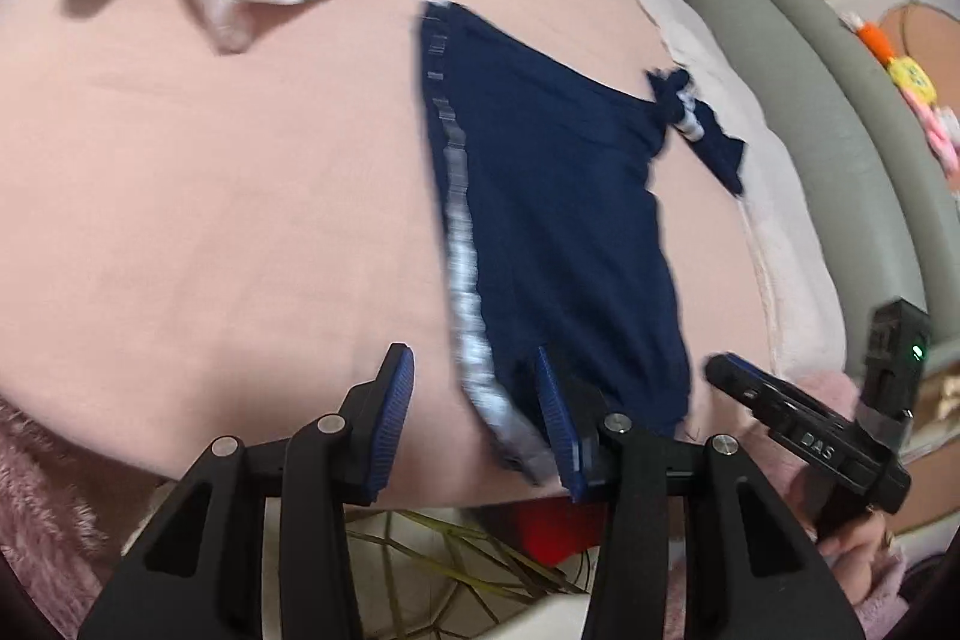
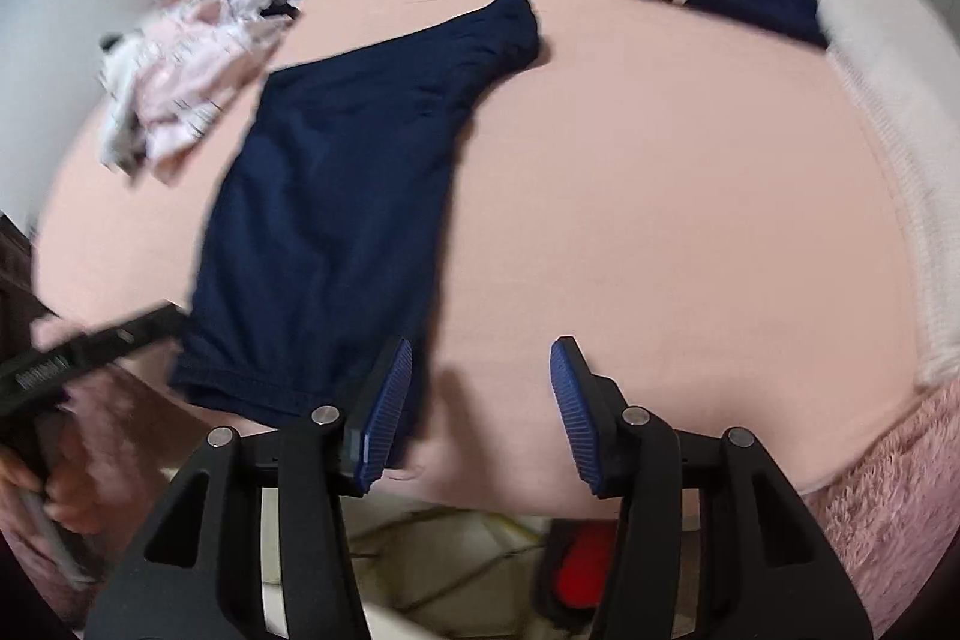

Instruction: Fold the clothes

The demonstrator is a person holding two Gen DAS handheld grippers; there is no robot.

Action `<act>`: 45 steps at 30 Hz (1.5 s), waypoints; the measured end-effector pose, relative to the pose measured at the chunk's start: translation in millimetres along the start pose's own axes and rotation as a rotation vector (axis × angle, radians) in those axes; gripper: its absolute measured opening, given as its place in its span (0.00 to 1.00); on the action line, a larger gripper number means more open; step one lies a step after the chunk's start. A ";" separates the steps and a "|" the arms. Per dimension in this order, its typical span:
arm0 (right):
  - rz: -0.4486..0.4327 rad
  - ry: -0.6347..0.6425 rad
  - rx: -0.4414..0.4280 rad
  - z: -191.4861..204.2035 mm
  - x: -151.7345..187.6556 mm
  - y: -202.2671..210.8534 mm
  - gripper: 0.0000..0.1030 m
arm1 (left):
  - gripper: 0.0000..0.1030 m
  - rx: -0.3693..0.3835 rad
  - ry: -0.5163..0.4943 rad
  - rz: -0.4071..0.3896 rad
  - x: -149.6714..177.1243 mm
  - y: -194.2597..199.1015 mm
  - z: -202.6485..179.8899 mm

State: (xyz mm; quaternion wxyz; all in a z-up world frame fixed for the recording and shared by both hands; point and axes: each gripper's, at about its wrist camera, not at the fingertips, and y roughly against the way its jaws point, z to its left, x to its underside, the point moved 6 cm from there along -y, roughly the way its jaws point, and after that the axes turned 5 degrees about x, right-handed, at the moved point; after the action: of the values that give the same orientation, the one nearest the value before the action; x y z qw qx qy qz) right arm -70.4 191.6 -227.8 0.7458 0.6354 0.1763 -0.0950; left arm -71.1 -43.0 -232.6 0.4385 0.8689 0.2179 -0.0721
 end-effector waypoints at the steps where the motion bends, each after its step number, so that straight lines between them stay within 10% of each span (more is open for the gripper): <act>1: 0.013 -0.008 -0.030 0.8 0.3 -2.7 0.48 | 0.43 -0.006 -0.006 0.023 3.4 -3.1 -5.1; 6: 0.063 0.043 -0.016 0.5 14.4 -8.9 0.48 | 0.44 -0.177 0.025 0.085 9.8 -6.7 -2.5; 12: -0.016 0.009 -0.056 -6.1 6.8 10.2 0.49 | 0.43 -0.099 0.085 0.035 1.4 3.3 -14.3; 21: -0.138 0.215 0.028 40.9 -44.9 -12.8 0.49 | 0.43 -0.227 -0.266 -0.036 -54.0 -28.9 -63.1; 26: -0.075 0.220 0.081 19.6 -45.4 -47.0 0.45 | 0.43 -0.402 -0.241 0.020 -48.9 -38.1 -12.7; 32: -0.152 0.070 -0.021 -3.8 -49.0 -16.2 0.51 | 0.44 -0.193 -0.191 -0.008 -37.4 -22.5 -15.2; 37: -0.091 0.179 -0.009 29.2 -34.5 -32.2 0.50 | 0.47 -0.349 -0.271 0.056 -30.5 -42.3 -22.9; 45: -0.095 0.112 0.000 3.1 -3.8 -3.1 0.51 | 0.47 -0.189 -0.104 0.021 -25.4 -12.9 -23.8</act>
State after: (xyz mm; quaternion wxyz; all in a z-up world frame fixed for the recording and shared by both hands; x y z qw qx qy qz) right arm -74.6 187.7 -228.8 0.7295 0.6305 0.2477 -0.0944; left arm -101.2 -25.4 -219.6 0.5301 0.8209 0.1917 -0.0916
